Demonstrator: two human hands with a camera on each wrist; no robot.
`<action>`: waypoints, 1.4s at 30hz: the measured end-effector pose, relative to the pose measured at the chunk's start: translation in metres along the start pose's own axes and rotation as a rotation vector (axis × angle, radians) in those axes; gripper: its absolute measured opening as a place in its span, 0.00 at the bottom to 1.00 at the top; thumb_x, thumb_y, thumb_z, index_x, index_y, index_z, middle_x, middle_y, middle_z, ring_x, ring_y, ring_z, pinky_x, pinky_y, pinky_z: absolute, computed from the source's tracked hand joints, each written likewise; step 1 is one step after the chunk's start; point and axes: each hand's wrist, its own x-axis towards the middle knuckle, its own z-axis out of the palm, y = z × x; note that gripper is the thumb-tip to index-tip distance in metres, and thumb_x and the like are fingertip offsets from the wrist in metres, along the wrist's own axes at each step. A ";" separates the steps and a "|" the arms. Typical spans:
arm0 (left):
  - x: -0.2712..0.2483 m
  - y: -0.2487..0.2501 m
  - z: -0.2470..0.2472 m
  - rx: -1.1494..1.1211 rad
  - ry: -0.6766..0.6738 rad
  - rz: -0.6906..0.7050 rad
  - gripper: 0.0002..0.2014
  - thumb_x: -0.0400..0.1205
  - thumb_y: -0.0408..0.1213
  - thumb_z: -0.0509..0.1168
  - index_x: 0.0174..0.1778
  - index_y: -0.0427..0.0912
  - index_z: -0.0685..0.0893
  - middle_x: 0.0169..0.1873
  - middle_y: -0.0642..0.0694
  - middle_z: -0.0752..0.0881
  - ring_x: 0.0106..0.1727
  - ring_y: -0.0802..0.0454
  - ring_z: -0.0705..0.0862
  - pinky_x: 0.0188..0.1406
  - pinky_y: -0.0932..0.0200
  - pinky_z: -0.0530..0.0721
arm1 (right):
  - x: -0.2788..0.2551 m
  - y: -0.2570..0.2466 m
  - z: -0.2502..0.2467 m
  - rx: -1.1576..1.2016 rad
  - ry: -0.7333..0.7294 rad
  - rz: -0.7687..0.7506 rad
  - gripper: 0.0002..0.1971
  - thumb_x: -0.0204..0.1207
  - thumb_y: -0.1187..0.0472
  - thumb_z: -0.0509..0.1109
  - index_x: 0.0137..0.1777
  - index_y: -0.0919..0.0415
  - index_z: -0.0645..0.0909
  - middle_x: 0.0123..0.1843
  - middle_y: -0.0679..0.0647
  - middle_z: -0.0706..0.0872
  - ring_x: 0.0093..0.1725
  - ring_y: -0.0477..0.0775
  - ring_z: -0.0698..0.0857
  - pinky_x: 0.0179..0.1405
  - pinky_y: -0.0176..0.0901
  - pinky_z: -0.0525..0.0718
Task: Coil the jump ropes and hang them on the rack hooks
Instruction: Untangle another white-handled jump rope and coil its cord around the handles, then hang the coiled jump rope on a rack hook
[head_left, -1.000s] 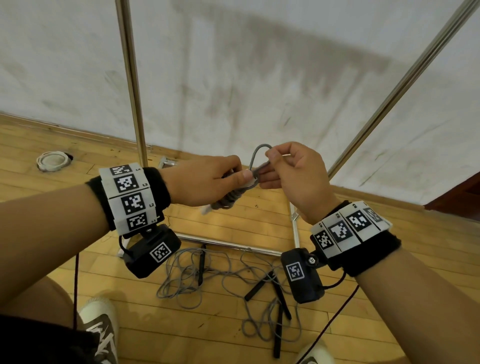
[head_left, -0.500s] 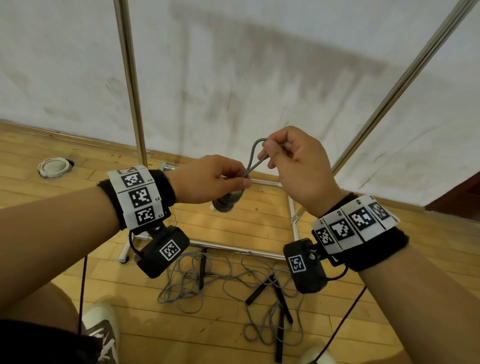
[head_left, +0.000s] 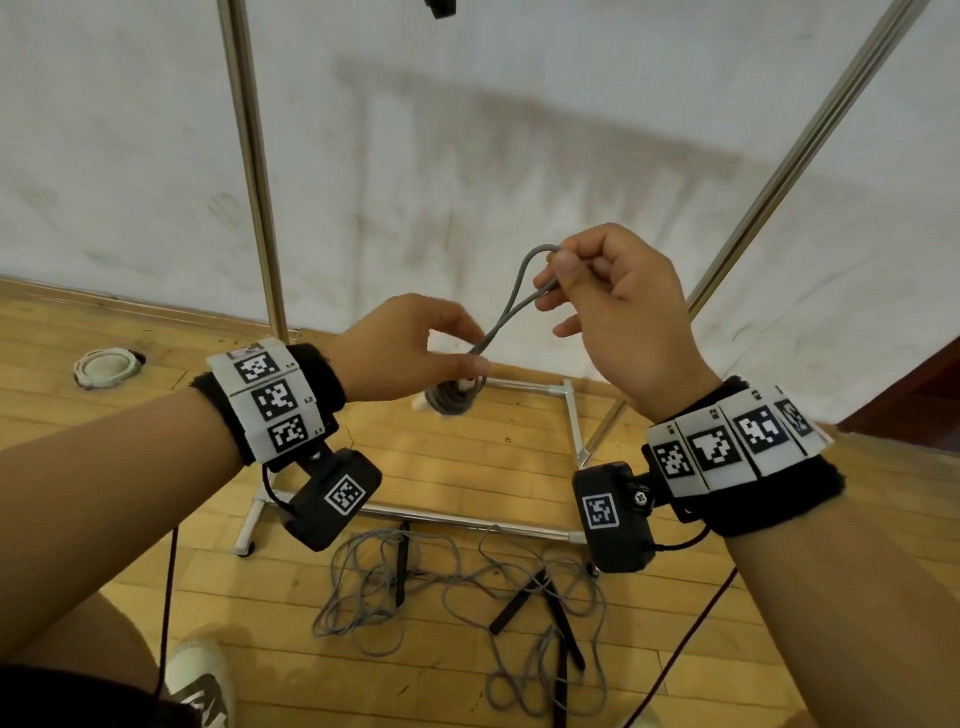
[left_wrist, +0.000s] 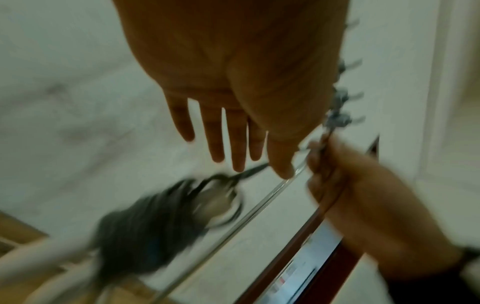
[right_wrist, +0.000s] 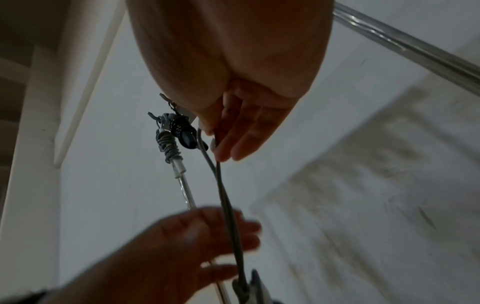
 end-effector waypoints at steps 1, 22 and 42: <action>0.002 0.007 -0.006 -0.120 -0.002 0.024 0.13 0.79 0.51 0.73 0.59 0.56 0.87 0.52 0.64 0.89 0.56 0.73 0.84 0.57 0.70 0.78 | 0.002 -0.002 -0.002 0.021 -0.006 0.010 0.04 0.85 0.64 0.64 0.49 0.59 0.80 0.42 0.52 0.90 0.41 0.50 0.90 0.32 0.42 0.88; 0.070 0.164 -0.147 -0.197 0.372 0.283 0.05 0.84 0.36 0.70 0.47 0.40 0.90 0.32 0.49 0.92 0.33 0.55 0.91 0.28 0.74 0.80 | 0.094 -0.108 -0.057 0.141 0.149 -0.031 0.13 0.70 0.72 0.78 0.53 0.60 0.86 0.45 0.54 0.90 0.40 0.49 0.90 0.38 0.40 0.87; 0.150 0.193 -0.229 0.011 0.616 0.243 0.08 0.84 0.40 0.69 0.51 0.39 0.90 0.38 0.47 0.93 0.37 0.58 0.92 0.44 0.57 0.90 | 0.233 -0.153 -0.041 0.024 0.403 -0.198 0.07 0.78 0.65 0.71 0.46 0.52 0.78 0.43 0.53 0.90 0.38 0.45 0.91 0.45 0.47 0.90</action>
